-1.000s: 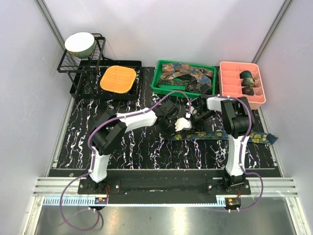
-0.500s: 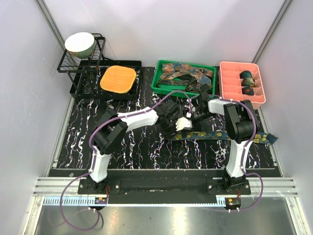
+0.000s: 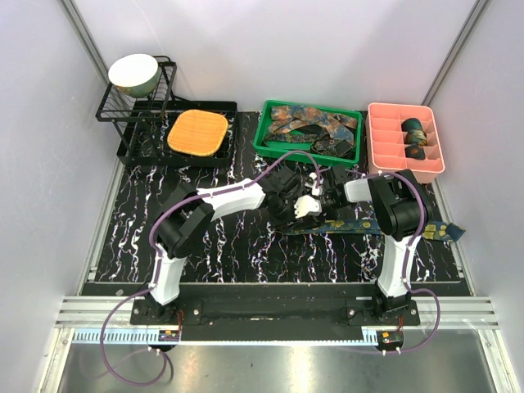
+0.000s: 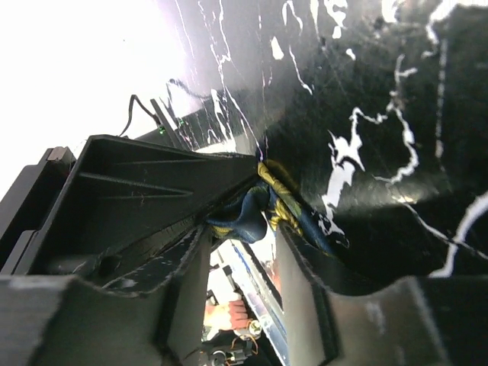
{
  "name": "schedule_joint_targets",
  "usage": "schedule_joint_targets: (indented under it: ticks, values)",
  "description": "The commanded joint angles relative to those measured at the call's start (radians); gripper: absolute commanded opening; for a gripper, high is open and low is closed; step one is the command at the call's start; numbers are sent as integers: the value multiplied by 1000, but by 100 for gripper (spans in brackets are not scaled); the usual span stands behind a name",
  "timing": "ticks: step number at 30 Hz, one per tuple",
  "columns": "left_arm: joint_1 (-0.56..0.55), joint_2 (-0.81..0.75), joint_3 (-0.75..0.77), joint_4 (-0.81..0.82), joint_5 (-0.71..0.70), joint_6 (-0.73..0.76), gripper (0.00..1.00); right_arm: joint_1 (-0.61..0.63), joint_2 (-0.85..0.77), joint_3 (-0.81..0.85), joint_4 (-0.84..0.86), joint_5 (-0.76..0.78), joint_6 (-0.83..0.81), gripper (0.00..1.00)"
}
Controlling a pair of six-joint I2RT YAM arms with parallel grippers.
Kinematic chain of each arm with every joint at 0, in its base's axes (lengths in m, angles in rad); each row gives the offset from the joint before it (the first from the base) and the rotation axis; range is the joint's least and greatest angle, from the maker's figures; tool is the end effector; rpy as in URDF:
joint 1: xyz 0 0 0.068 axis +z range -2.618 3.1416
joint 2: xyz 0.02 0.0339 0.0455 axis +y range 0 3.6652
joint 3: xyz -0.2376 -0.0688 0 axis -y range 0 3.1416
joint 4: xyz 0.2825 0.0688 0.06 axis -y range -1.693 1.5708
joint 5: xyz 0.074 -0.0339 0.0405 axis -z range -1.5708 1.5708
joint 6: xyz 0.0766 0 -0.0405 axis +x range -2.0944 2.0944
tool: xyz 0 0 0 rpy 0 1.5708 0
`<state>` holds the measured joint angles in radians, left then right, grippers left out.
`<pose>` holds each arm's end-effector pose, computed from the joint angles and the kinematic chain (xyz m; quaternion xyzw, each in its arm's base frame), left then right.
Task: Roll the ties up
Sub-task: Roll the tie at the center of the board.
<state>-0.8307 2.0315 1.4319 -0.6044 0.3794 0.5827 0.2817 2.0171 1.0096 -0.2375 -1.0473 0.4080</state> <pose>0.2790 -0.3475 0.0809 0.6531 0.7120 -0.2061 0.1548 0.3274 0.1638 0.0146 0.0270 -0.8579 -0.5119 0.0346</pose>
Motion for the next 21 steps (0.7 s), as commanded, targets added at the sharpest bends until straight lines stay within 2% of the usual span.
schedule_joint_targets:
  ticks: [1,3,7,8,11,14,15,16,18,19,21]
  values:
    - [-4,79,-27,-63,-56,-20,5,33,-6,-25,162,12,63,33]
    - [-4,79,-27,-63,-56,-23,6,33,-11,-31,171,9,69,22]
    - [-4,81,-24,-63,-57,-27,6,33,-24,-37,164,-3,69,8]
    - [-4,82,-24,-63,-59,-29,6,33,-24,-37,152,-3,68,0]
    - [-4,84,-25,-61,-60,-35,6,33,-47,-37,98,35,51,0]
    - [-2,82,-28,-55,-62,-49,11,31,-37,-26,41,81,0,0]
    - [-2,82,-30,-49,-62,-52,14,33,-23,-22,2,111,-17,0]
    - [-1,82,-28,-49,-59,-55,21,33,7,-13,-19,131,-29,0]
    - [5,81,-33,-37,-51,-63,26,33,41,17,-72,196,-67,0]
    - [10,78,-36,-28,-47,-70,33,31,69,27,-86,213,-80,0]
    - [36,73,-48,17,-34,-101,39,31,89,60,-132,263,-95,0]
